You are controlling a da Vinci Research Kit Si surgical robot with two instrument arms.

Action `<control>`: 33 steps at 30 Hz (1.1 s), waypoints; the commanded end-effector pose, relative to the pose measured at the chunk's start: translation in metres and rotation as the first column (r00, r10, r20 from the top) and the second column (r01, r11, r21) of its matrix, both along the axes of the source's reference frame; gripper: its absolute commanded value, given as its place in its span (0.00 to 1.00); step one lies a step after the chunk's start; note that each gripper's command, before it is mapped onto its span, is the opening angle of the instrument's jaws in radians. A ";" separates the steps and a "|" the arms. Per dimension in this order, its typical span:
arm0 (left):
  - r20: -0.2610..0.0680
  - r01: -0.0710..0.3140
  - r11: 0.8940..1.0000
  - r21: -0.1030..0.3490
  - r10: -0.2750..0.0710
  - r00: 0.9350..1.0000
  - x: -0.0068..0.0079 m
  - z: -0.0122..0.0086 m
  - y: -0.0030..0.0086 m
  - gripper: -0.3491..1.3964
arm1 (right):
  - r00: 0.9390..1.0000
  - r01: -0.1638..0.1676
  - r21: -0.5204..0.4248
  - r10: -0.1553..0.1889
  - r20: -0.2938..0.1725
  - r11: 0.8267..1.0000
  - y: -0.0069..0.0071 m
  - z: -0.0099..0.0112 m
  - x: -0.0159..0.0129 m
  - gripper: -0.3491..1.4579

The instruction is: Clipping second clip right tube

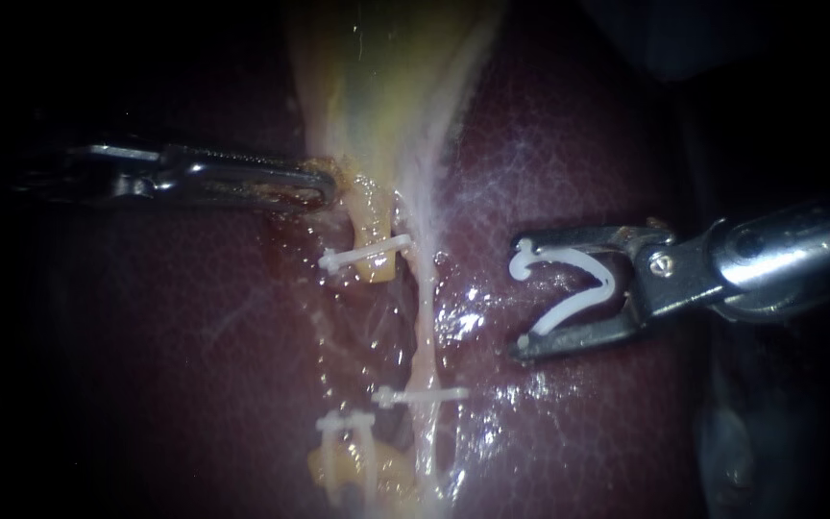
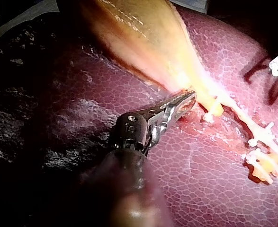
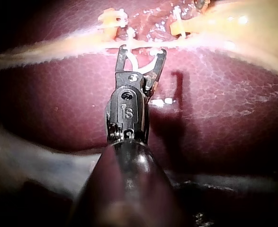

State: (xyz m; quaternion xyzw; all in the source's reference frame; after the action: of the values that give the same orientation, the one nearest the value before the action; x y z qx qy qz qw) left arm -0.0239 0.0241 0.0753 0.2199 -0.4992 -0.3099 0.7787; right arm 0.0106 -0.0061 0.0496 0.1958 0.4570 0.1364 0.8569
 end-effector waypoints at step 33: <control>0.022 0.101 0.995 -0.016 -0.101 0.995 0.0064 -0.0062 0.0049 0.00 | 1.000 0.010 0.025 -0.009 -0.024 1.000 -0.0002 -0.0001 0.0003 0.46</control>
State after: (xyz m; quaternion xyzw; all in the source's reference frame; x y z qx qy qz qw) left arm -0.0175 0.0290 0.0691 0.1910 -0.5209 -0.3422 0.7584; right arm 0.0109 -0.0061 0.0495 0.2141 0.4656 0.1376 0.8476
